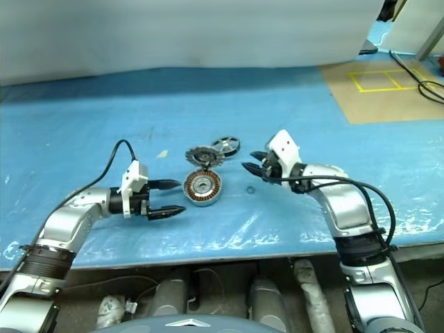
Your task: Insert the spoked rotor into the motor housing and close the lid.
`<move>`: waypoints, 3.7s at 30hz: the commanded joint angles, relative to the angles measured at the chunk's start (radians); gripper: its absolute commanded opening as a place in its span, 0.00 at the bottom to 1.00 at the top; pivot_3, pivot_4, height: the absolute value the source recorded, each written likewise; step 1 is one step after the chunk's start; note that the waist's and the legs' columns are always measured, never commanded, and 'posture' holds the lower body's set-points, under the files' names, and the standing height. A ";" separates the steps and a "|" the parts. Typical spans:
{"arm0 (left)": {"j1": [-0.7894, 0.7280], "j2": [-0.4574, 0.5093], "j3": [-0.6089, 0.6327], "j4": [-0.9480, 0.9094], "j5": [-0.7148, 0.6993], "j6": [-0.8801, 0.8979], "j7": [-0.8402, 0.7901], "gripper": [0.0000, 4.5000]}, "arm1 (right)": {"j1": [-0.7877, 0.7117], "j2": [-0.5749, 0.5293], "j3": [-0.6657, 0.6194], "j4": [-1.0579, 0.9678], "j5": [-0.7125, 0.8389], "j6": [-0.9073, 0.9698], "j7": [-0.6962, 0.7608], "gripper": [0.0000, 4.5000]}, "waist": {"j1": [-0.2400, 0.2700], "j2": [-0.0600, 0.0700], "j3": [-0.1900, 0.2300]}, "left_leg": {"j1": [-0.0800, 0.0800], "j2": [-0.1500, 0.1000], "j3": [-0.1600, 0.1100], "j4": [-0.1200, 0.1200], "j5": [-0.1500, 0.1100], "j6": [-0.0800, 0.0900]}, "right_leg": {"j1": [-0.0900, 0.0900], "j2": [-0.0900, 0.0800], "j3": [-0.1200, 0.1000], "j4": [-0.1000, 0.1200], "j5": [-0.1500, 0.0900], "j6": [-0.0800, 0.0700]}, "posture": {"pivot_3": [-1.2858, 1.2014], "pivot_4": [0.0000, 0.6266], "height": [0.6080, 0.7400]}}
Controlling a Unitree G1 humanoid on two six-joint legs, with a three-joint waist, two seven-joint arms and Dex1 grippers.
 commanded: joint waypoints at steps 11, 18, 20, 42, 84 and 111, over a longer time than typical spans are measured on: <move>-0.028 -0.049 0.046 0.027 -0.036 -0.097 -0.003 1.00 | 0.174 -0.044 0.057 -0.107 -0.150 -0.169 -0.099 0.41 | 0.002 0.000 0.000 | 0.001 0.000 0.000 0.001 0.000 0.001 | 0.001 0.000 0.000 0.000 0.000 0.000 | 0.52 0.24 1.00; 0.021 -0.029 0.038 0.001 -0.018 -0.150 -0.028 1.00 | 0.177 -0.035 0.089 -0.093 -0.157 -0.185 -0.088 0.41 | 0.000 0.000 0.000 | 0.001 0.000 0.000 -0.001 0.000 0.001 | 0.000 0.000 0.000 0.000 0.000 0.000 | 0.52 0.24 1.00; 0.021 -0.031 0.037 -0.003 -0.020 -0.149 -0.024 1.00 | 0.168 -0.033 0.098 -0.077 -0.167 -0.194 -0.090 0.41 | 0.000 0.000 0.000 | 0.001 0.000 0.000 0.000 0.000 0.001 | 0.001 0.000 0.000 0.000 0.000 0.000 | 0.52 0.24 1.00; 0.016 -0.053 0.024 -0.007 -0.001 -0.232 -0.005 1.00 | 0.173 -0.003 0.165 0.088 -0.287 -0.340 -0.093 0.41 | -0.003 0.000 0.000 | 0.002 0.000 0.000 0.001 0.000 0.002 | 0.002 0.000 0.000 0.000 0.000 0.000 | 0.52 0.24 1.00; 0.045 -0.049 0.037 -0.015 0.008 -0.253 0.030 1.00 | -0.123 0.156 0.183 0.035 -0.013 -0.007 0.053 0.15 | -0.004 0.000 0.000 | 0.001 0.000 0.000 0.000 0.000 0.001 | 0.001 0.000 0.000 0.000 0.000 0.000 | 0.52 0.24 1.00; 0.076 -0.049 0.034 -0.012 0.020 -0.289 0.061 1.00 | -0.243 0.223 0.319 0.379 -0.205 -0.291 0.137 0.15 | -0.005 0.000 0.000 | 0.001 0.001 0.000 0.001 0.000 0.001 | 0.000 0.000 0.000 0.000 0.000 0.000 | 0.52 0.24 1.00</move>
